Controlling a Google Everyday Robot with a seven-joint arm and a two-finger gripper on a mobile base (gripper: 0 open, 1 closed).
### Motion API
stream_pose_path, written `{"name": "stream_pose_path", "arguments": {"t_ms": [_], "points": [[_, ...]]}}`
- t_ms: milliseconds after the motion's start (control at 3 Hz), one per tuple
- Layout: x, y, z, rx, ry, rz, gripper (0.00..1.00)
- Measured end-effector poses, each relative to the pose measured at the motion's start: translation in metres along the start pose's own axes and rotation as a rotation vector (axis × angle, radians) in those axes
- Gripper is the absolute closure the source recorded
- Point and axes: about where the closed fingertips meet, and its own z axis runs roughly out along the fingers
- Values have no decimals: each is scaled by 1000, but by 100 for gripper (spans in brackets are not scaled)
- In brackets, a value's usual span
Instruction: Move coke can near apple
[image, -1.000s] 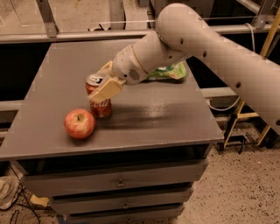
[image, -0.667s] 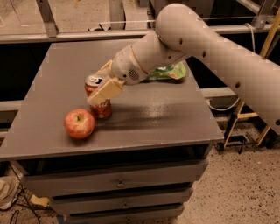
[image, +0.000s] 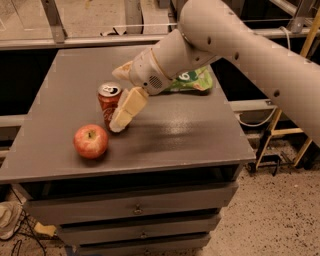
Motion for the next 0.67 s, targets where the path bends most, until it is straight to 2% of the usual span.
{"name": "stream_pose_path", "arguments": {"t_ms": [333,667], "points": [[11,7,-44,20,86,-27,0],[47,19,-114,73,160,18,0]]}}
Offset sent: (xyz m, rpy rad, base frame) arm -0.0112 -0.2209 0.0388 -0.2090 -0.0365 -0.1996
